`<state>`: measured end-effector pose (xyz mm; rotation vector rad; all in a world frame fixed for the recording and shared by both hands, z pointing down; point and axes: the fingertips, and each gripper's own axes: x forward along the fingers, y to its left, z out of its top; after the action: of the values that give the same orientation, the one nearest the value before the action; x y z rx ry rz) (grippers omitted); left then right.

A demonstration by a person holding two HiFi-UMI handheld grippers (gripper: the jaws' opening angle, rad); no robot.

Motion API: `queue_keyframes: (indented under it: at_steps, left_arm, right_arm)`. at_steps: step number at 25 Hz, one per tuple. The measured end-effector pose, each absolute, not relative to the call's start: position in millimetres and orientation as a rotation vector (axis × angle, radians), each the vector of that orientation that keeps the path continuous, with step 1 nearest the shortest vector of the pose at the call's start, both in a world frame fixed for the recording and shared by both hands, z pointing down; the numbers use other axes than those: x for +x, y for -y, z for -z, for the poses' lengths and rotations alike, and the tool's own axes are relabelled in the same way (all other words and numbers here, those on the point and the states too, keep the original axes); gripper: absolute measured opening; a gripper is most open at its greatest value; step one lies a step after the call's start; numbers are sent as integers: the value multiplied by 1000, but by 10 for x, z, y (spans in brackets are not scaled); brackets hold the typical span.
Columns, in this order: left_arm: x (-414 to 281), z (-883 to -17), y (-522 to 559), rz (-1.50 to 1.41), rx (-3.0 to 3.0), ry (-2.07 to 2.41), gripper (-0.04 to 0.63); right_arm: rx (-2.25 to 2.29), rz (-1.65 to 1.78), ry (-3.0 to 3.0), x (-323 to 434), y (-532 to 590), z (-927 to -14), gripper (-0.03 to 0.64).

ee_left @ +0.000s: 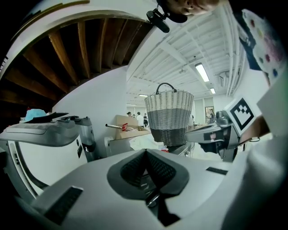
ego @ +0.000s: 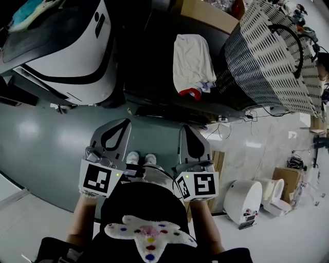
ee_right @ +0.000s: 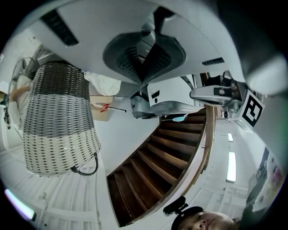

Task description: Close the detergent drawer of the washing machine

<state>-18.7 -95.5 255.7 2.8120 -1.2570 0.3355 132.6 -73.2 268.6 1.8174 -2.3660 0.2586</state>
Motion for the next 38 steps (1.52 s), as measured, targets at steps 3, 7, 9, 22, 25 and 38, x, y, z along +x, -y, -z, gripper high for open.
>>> queue_keyframes:
  at_steps: [3,7,9,22,25,38]
  left_arm:
    - [-199,-2490,963,-316,2807,1269,11]
    - [-215,-2402,981,-289,2813,1276,11]
    - [-212,-2385,972,-290,2823,1274,11]
    - [-208,-2434,975,-292,2826,1251,11]
    - [-205,-2454,980,-287,2820,1246,11]
    - [-194,-2516,994,-347,2845,1220,11]
  right_arm:
    - [1818,-250,2369,1333,713,-2645,5]
    - [1806,-228,2382,1307,720,-2582,5]
    - [1798,-219,2385,1296,710,-2564,5]
    - [1728,-193,2416,1161,720,-2533,5]
    - [1726,-195,2413,1160,729,-2557,5]
    - [1696,-147,2389,1139,762,-2586,5]
